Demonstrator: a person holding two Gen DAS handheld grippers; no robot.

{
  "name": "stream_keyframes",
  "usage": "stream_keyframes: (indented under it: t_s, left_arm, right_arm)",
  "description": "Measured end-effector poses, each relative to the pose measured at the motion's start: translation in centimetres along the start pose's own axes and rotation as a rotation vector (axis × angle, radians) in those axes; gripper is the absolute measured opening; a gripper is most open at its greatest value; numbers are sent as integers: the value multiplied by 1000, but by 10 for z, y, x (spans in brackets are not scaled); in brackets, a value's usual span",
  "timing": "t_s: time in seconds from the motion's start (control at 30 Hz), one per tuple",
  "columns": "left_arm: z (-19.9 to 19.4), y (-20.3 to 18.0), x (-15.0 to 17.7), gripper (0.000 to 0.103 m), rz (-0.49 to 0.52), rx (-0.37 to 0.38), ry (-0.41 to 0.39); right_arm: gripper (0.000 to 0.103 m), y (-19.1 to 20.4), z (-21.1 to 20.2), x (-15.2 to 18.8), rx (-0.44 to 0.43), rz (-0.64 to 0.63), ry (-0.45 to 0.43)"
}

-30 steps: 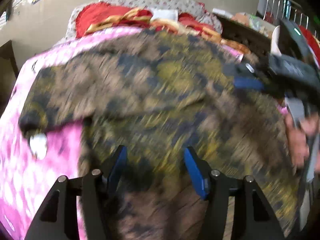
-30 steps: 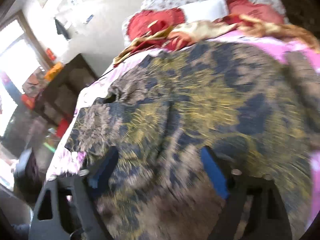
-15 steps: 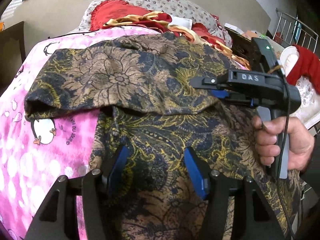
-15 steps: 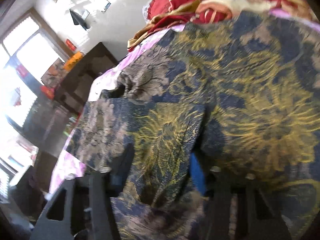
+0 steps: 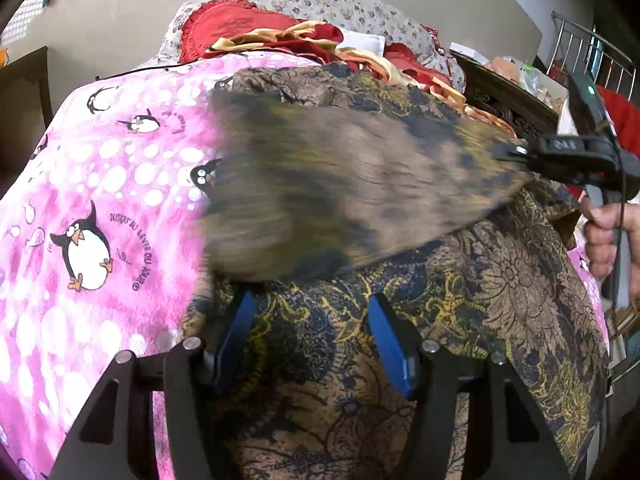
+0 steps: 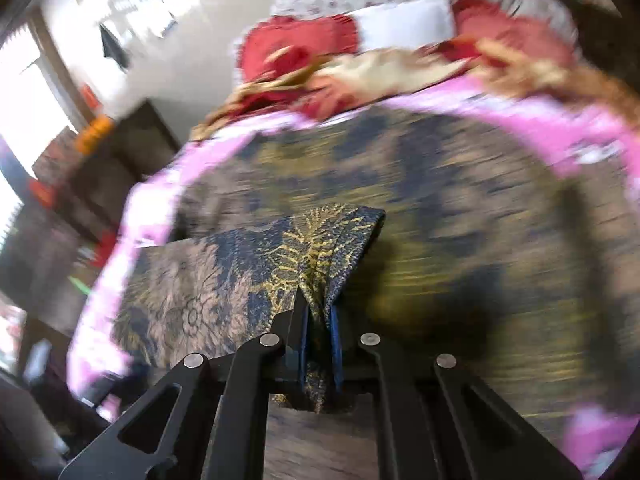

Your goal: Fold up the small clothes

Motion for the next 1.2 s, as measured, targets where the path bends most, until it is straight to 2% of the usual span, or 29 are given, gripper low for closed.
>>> stream_keyframes:
  t_s: [0.1, 0.17, 0.27, 0.47, 0.6, 0.7, 0.77, 0.8, 0.83, 0.9, 1.0, 1.1, 1.13, 1.2]
  left_arm:
    - [0, 0, 0, 62, 4, -5, -1]
    - [0, -1, 0, 62, 5, -7, -1]
    - [0, -2, 0, 62, 6, -10, -1]
    - [-7, -7, -4, 63, 28, -61, -13]
    - [-36, -16, -42, 64, -14, -55, -139]
    - [-36, -33, -71, 67, 0, -44, -172]
    - [-19, -53, -88, 67, 33, -36, -155]
    - [-10, -59, -93, 61, 47, -36, -145]
    - [7, -65, -98, 42, 58, -48, -125]
    - [34, -61, -104, 19, 59, -126, -95]
    - [82, -31, -98, 21, 8, -268, -6]
    - [87, -24, -91, 21, 16, -262, -53]
    - [87, -26, -90, 21, 33, -276, -61]
    - [88, -23, -91, 21, 16, -259, -56]
  right_arm:
    - [0, -47, -21, 14, 111, 18, 47]
    - [0, -71, -24, 24, 128, 53, 87]
    - [0, -84, -26, 43, 192, 33, 135]
    - [0, -91, -18, 62, 215, 77, 185]
    - [7, -89, -44, 57, 224, 16, 136]
    - [14, -81, -70, 44, 217, -16, 37]
    - [17, -76, -84, 40, 202, -18, -31]
    - [17, -73, -84, 38, 190, -20, -46]
    - [17, -69, -82, 38, 183, -32, -48]
    - [17, -61, -69, 42, 186, -69, -26]
    - [17, -59, -49, 45, 192, -79, 5]
    - [17, -74, -31, 42, 235, -33, -2]
    - [17, -80, -22, 44, 239, -16, 11]
    - [16, -91, -3, 51, 230, 8, 52]
Point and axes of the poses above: each gripper's, at about its wrist camera, not at the fingertips, and z roughly the way its jaws point, y to its left, x to its underside, the point moved 7 cm from there along z, roughly the way its jaws point, and after that the axes turned 15 degrees about -z, right-handed, at the moved point
